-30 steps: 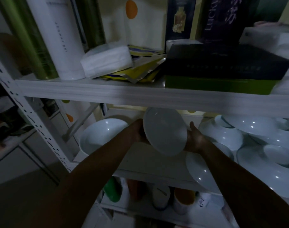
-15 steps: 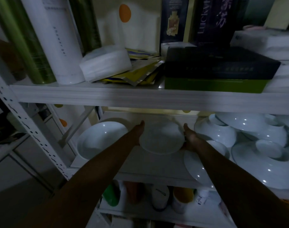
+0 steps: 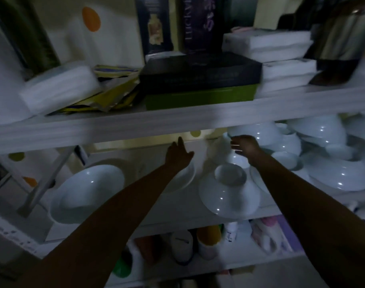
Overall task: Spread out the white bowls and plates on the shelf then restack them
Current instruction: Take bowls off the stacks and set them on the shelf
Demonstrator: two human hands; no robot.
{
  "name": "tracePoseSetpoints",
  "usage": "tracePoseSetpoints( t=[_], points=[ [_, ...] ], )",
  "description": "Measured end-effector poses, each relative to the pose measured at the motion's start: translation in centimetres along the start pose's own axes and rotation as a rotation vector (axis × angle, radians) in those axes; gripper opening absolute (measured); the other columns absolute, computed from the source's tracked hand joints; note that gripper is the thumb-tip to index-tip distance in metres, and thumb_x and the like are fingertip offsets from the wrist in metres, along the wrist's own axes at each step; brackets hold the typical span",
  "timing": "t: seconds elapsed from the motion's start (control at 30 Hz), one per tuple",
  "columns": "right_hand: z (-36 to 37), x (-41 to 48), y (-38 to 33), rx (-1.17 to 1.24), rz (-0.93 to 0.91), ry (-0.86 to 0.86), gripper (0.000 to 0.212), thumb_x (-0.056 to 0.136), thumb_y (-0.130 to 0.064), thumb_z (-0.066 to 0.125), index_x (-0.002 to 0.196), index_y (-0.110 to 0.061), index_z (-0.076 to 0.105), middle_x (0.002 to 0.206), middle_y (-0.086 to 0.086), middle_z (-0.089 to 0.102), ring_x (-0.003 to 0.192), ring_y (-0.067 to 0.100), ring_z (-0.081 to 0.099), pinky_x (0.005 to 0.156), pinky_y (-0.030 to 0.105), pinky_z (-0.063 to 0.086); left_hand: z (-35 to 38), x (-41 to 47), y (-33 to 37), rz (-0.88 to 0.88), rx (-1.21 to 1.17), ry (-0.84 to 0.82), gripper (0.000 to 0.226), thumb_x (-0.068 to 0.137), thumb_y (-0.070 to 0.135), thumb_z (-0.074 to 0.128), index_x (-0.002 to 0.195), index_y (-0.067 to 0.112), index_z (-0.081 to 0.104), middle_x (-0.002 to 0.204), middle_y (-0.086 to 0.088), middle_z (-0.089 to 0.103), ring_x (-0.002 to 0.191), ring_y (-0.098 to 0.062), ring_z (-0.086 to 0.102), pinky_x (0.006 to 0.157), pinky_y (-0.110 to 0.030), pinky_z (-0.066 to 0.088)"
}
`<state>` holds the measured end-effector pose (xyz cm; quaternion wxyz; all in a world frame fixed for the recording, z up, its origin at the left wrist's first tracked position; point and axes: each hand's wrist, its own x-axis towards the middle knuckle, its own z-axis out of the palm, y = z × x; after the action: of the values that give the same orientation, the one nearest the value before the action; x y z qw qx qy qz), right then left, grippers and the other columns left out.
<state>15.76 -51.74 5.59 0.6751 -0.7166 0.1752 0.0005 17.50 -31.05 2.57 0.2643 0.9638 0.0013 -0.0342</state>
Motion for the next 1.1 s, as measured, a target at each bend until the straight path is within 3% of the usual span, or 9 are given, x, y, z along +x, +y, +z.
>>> tracePoseSetpoints(
  t=[0.17, 0.3, 0.4, 0.47, 0.57, 0.73, 0.83, 0.97, 1.1],
  points=[
    [-8.4, 3.3, 0.0, -0.048, -0.043, 0.130, 0.026, 0.094, -0.006, 0.045, 0.108, 0.008, 0.062, 0.087, 0.012, 0.055, 0.063, 0.013, 0.047, 0.060, 0.022, 0.037, 4.2, 1.1, 6.6, 0.139, 0.002, -0.062, 0.092, 0.089, 0.041, 0.059, 0.152, 0.014, -0.001, 0.159, -0.017, 0.006, 0.146, -0.036, 0.014, 0.118, -0.044, 0.021],
    [-13.6, 6.6, 0.0, -0.132, -0.090, 0.124, 0.041, 0.095, -0.002, 0.044, 0.136, 0.002, 0.045, 0.072, -0.013, 0.044, 0.062, 0.000, 0.040, 0.055, 0.010, 0.039, 7.4, 2.1, 12.4, 0.212, 0.037, -0.028, 0.102, 0.084, 0.036, 0.067, 0.152, 0.021, -0.007, 0.160, -0.015, -0.007, 0.147, -0.036, 0.004, 0.119, -0.045, 0.018],
    [-16.3, 8.9, 0.3, -0.171, -0.155, 0.145, 0.044, 0.093, 0.003, 0.048, 0.138, 0.000, 0.045, 0.079, 0.006, 0.066, 0.057, 0.007, 0.048, 0.038, 0.004, 0.033, 9.9, 3.6, 16.2, 0.270, 0.110, 0.019, 0.112, 0.079, 0.035, 0.073, 0.151, 0.024, -0.012, 0.158, -0.008, -0.020, 0.148, -0.034, -0.005, 0.119, -0.050, 0.017],
    [-17.8, 10.1, 0.5, -0.236, -0.165, 0.102, 0.047, 0.094, 0.004, 0.046, 0.140, -0.002, 0.042, 0.112, 0.023, 0.062, 0.077, 0.023, 0.056, 0.049, 0.010, 0.038, 11.3, 5.0, 18.5, 0.303, 0.202, 0.072, 0.119, 0.075, 0.037, 0.076, 0.151, 0.023, -0.014, 0.158, -0.008, -0.021, 0.148, -0.033, -0.008, 0.117, -0.055, 0.017],
    [-19.7, 12.2, 0.8, -0.264, -0.134, -0.012, 0.052, 0.095, 0.004, 0.045, 0.145, -0.004, 0.034, 0.110, 0.019, 0.056, 0.079, 0.021, 0.053, 0.060, 0.013, 0.043, 12.9, 7.0, 21.4, 0.342, 0.345, 0.125, 0.126, 0.069, 0.042, 0.079, 0.151, 0.020, -0.014, 0.159, -0.008, -0.018, 0.147, -0.032, -0.011, 0.114, -0.059, 0.014],
    [-21.3, 14.4, 2.1, -0.395, -0.131, -0.117, 0.058, 0.093, -0.003, 0.052, 0.147, -0.008, 0.031, 0.131, 0.016, 0.048, 0.117, 0.031, 0.051, 0.097, 0.033, 0.041, 14.5, 9.2, 24.6, 0.314, 0.494, 0.115, 0.126, 0.070, 0.044, 0.077, 0.150, 0.016, -0.015, 0.159, -0.007, -0.016, 0.147, -0.034, -0.012, 0.114, -0.064, 0.012],
    [-21.7, 14.7, 2.5, -0.449, -0.120, -0.179, 0.053, 0.094, -0.003, 0.051, 0.144, -0.003, 0.034, 0.140, 0.021, 0.046, 0.125, 0.035, 0.048, 0.101, 0.035, 0.042, 15.0, 9.3, 25.5, 0.248, 0.508, 0.071, 0.126, 0.070, 0.040, 0.079, 0.150, 0.013, -0.014, 0.160, -0.006, -0.012, 0.147, -0.032, -0.011, 0.110, -0.069, 0.013],
    [-21.8, 15.0, 2.8, -0.470, -0.119, -0.263, 0.059, 0.091, -0.001, 0.051, 0.146, -0.009, 0.032, 0.140, 0.017, 0.047, 0.110, 0.025, 0.050, 0.070, 0.021, 0.042, 15.8, 8.7, 25.8, 0.200, 0.606, 0.051, 0.125, 0.072, 0.036, 0.078, 0.149, 0.012, -0.017, 0.159, -0.011, -0.012, 0.147, -0.033, -0.010, 0.106, -0.073, 0.018],
    [-21.0, 15.2, 2.6, -0.484, -0.096, -0.315, 0.065, 0.093, -0.005, 0.050, 0.150, -0.014, 0.021, 0.140, 0.013, 0.045, 0.124, 0.031, 0.049, 0.094, 0.035, 0.045, 16.2, 8.2, 25.6, 0.234, 0.709, 0.122, 0.120, 0.075, 0.031, 0.077, 0.150, 0.008, -0.014, 0.158, -0.017, -0.009, 0.147, -0.039, -0.004, 0.105, -0.068, 0.027]
  ],
)
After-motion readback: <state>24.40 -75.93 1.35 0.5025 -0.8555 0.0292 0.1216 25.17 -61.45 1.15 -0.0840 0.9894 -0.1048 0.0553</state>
